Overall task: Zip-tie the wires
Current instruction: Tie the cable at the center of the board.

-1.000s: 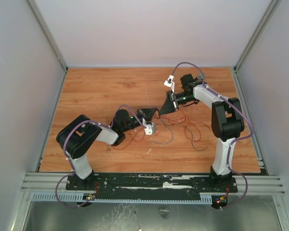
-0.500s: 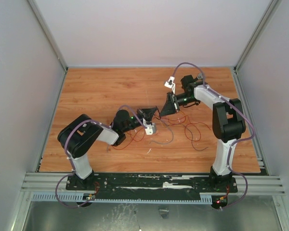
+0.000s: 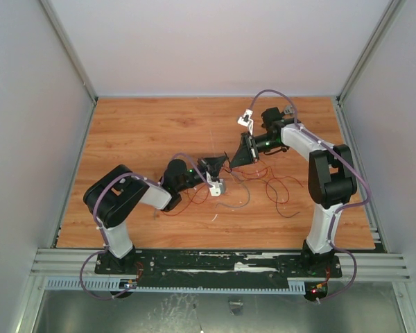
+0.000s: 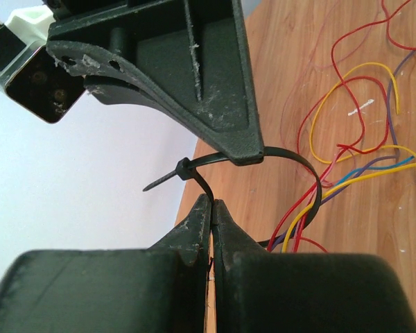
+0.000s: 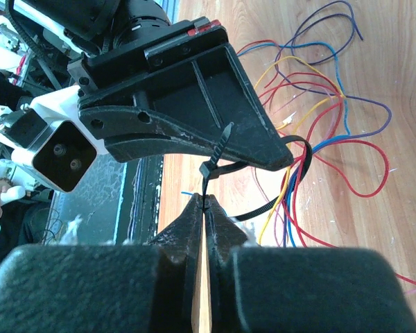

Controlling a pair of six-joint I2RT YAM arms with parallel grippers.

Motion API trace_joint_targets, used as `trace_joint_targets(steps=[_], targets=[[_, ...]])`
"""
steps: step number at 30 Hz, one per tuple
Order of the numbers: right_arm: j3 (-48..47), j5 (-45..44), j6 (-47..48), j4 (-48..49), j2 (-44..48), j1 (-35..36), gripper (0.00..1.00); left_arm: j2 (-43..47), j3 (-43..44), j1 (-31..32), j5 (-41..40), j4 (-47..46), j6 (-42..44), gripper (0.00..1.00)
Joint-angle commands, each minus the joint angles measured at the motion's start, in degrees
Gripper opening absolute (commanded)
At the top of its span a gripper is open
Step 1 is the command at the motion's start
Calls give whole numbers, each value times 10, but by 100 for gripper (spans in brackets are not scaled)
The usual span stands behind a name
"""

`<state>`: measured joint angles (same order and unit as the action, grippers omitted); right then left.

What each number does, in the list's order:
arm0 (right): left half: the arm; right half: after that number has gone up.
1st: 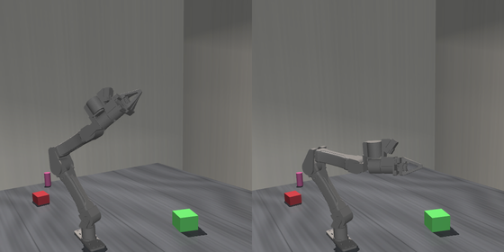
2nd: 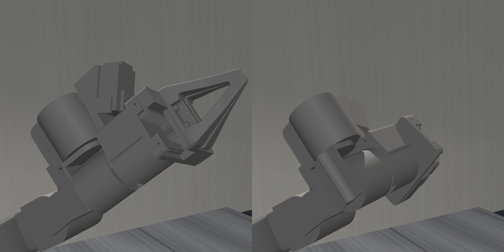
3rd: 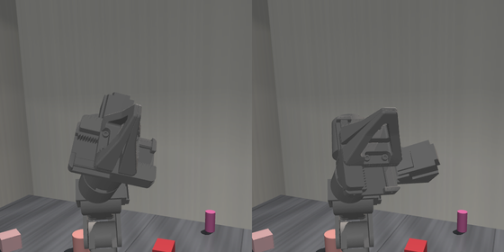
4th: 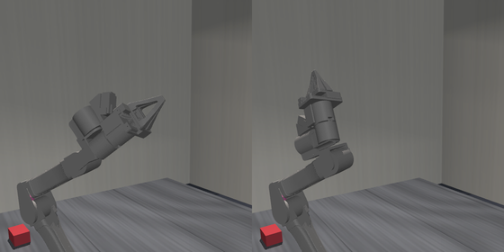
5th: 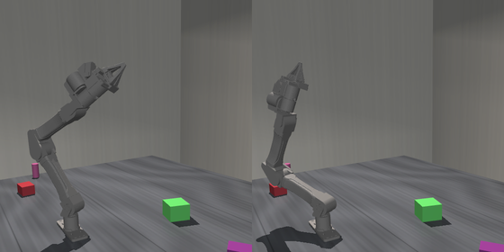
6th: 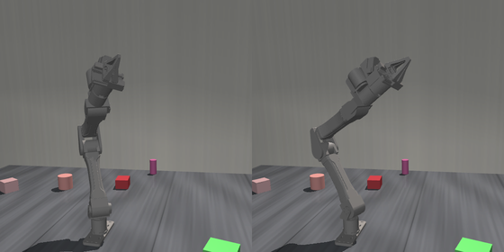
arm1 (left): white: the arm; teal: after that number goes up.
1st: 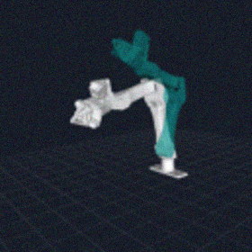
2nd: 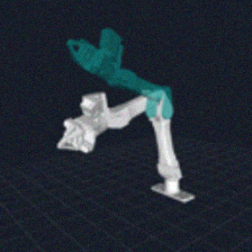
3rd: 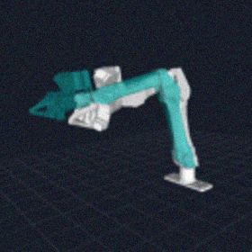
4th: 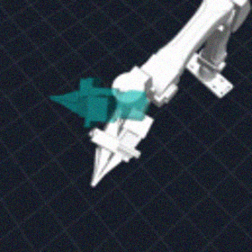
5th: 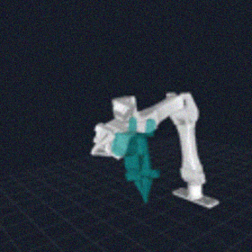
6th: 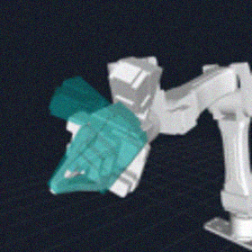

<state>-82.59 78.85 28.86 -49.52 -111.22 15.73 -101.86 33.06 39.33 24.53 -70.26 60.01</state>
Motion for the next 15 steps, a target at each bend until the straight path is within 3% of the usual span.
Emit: trace_joint_targets(steps=[1,15], targets=[[0,9,-28,37,21,-1,0,-3,-10,11,4,-17,16,0],[-7,2,-57,60,13,-1,0,5,-17,18,-1,-17,25,0]])
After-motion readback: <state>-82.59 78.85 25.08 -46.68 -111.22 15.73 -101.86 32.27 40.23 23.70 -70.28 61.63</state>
